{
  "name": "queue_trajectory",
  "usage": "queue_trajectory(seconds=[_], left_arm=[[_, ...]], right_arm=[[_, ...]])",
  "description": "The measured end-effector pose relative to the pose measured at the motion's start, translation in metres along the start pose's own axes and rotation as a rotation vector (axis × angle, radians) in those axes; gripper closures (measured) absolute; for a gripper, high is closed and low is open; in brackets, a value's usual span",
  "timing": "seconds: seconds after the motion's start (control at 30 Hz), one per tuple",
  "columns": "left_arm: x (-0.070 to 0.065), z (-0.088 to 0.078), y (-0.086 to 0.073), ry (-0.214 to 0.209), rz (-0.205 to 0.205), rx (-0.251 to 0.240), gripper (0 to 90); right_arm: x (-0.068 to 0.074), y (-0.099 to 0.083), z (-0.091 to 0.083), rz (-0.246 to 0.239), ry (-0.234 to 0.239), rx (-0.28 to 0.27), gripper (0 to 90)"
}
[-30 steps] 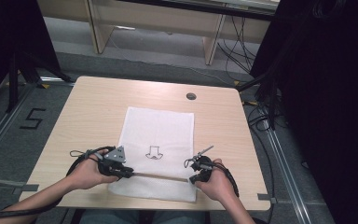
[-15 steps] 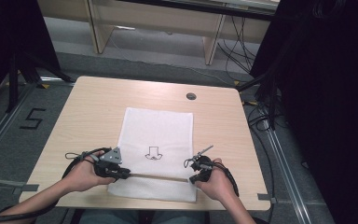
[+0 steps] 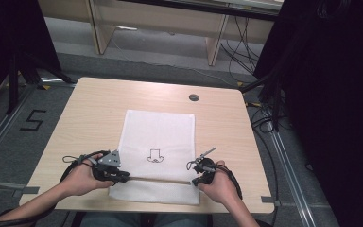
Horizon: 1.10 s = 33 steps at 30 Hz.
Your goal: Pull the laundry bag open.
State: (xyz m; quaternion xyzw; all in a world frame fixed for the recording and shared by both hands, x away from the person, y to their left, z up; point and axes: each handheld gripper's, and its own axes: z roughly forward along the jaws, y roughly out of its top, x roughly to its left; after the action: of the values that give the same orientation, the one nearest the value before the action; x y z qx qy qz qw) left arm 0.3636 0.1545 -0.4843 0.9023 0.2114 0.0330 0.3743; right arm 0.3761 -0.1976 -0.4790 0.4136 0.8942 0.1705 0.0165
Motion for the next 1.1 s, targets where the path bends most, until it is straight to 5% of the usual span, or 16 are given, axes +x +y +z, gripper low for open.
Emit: queue_trajectory(seconds=[0.1, 0.2, 0.3, 0.4, 0.47, 0.5, 0.63, 0.77, 0.8, 0.83, 0.87, 0.9, 1.1], left_arm=[[0.0, -0.001, 0.0, 0.006, 0.029, 0.012, 81.8], [-0.002, 0.0, 0.0, 0.002, 0.001, 0.001, 81.8], [0.0, -0.001, 0.0, 0.009, 0.025, 0.021, 81.8], [0.0, -0.001, -0.002, -0.003, -0.015, 0.004, 81.9], [0.0, -0.005, -0.002, 0.005, 0.002, 0.013, 81.8], [0.0, -0.005, -0.003, -0.006, -0.028, -0.008, 81.8], [0.001, -0.005, -0.004, 0.008, 0.018, 0.017, 81.8], [0.001, -0.004, -0.004, 0.008, 0.018, 0.017, 81.9], [0.001, -0.004, -0.005, 0.034, 0.028, 0.045, 81.9], [0.005, -0.008, -0.006, 0.073, 0.119, 0.121, 81.9], [0.008, -0.009, -0.009, 0.056, 0.089, 0.112, 81.9], [0.007, -0.009, -0.014, 0.026, -0.025, 0.019, 81.9], [0.004, -0.012, -0.014, 0.023, -0.027, 0.004, 81.8]], right_arm=[[0.0, 0.0, 0.0, -0.003, 0.0, -0.001, 90.0], [0.0, 0.0, 0.0, -0.001, 0.002, -0.001, 90.0], [-0.001, -0.001, 0.0, 0.004, 0.007, -0.002, 90.0], [-0.001, -0.001, 0.0, 0.0, 0.006, -0.002, 90.0], [-0.001, -0.001, 0.0, -0.003, 0.004, -0.004, 90.0], [-0.002, -0.001, 0.0, -0.008, 0.008, -0.007, 90.0], [0.0, 0.0, 0.001, -0.015, 0.006, -0.008, 90.0], [0.0, 0.0, 0.0, -0.001, 0.007, -0.003, 90.0], [-0.001, 0.0, 0.001, -0.011, 0.006, -0.009, 90.0], [0.0, 0.0, 0.001, -0.016, 0.005, -0.009, 90.0], [0.0, 0.0, 0.0, -0.017, 0.004, -0.006, 90.0], [0.0, 0.0, 0.0, -0.016, 0.0, -0.006, 90.0], [0.001, 0.001, 0.0, -0.023, 0.0, 0.004, 90.0]])
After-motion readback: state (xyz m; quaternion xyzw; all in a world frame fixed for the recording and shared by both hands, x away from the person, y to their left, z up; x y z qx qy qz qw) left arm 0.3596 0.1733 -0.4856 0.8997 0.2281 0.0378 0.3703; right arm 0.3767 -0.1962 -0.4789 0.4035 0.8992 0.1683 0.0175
